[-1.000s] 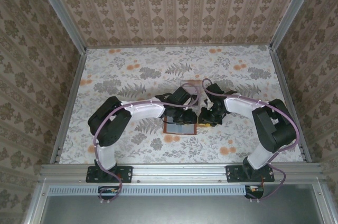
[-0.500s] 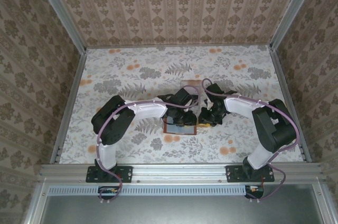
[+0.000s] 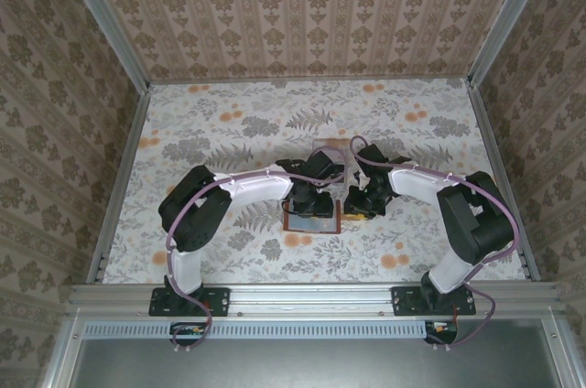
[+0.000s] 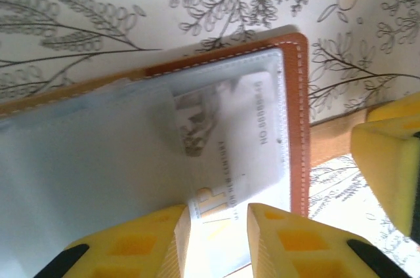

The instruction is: Take the credit cards out of the card holder

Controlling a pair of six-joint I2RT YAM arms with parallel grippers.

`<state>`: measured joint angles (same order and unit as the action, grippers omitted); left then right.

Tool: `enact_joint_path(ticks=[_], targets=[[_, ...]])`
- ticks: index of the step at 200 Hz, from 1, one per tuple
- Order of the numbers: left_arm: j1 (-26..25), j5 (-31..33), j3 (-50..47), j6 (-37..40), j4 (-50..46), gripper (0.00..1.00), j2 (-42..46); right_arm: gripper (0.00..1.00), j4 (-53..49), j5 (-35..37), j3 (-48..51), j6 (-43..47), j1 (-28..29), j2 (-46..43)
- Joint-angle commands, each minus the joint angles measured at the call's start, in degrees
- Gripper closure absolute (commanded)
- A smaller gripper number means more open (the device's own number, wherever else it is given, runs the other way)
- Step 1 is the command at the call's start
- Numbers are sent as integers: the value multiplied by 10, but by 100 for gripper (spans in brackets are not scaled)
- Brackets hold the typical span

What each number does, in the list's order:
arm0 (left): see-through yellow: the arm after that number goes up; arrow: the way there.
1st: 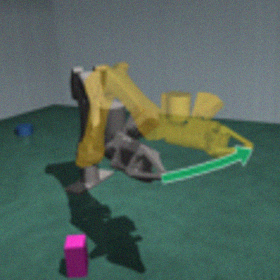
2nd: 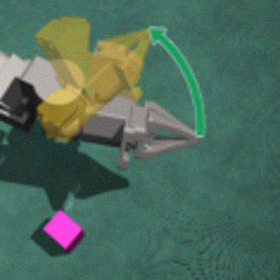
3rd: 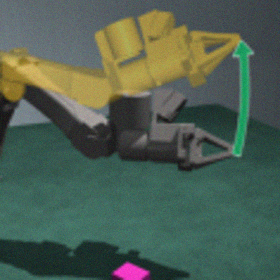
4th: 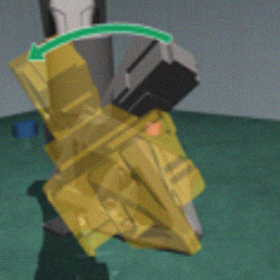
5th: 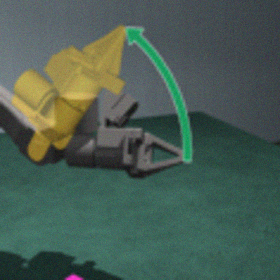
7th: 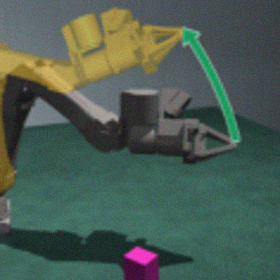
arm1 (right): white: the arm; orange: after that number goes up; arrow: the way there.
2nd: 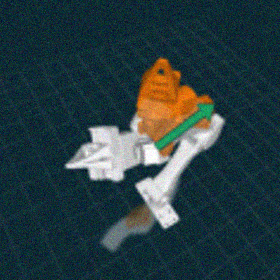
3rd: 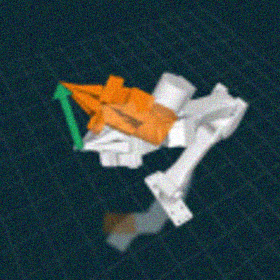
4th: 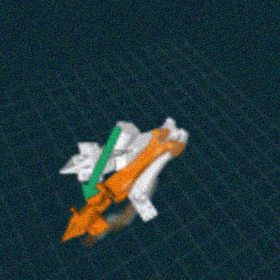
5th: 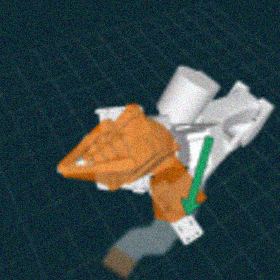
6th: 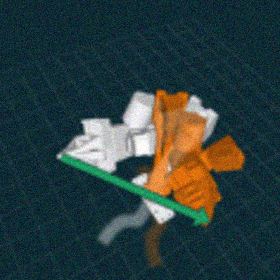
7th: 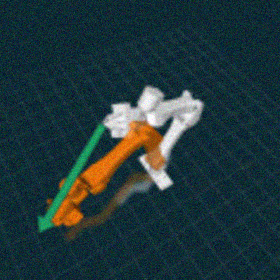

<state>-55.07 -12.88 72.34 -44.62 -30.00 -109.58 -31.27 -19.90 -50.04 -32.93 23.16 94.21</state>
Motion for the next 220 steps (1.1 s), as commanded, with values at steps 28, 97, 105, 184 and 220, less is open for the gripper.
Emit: enact_joint_path(ticks=[28,97,105,184,220], targets=[[-2,78,15,29,-94,67,23,74,-14,14,-5,12,4,7],[-3,119,31,37,-135,62,39,74,-15,13,-6,12,4,7],[-3,123,32,38,-140,62,40,74,-16,13,-6,12,4,7],[-6,131,37,43,-150,65,46,74,-17,13,-6,12,4,5],[-6,118,34,43,-138,77,55,74,-17,13,-9,12,3,7]])
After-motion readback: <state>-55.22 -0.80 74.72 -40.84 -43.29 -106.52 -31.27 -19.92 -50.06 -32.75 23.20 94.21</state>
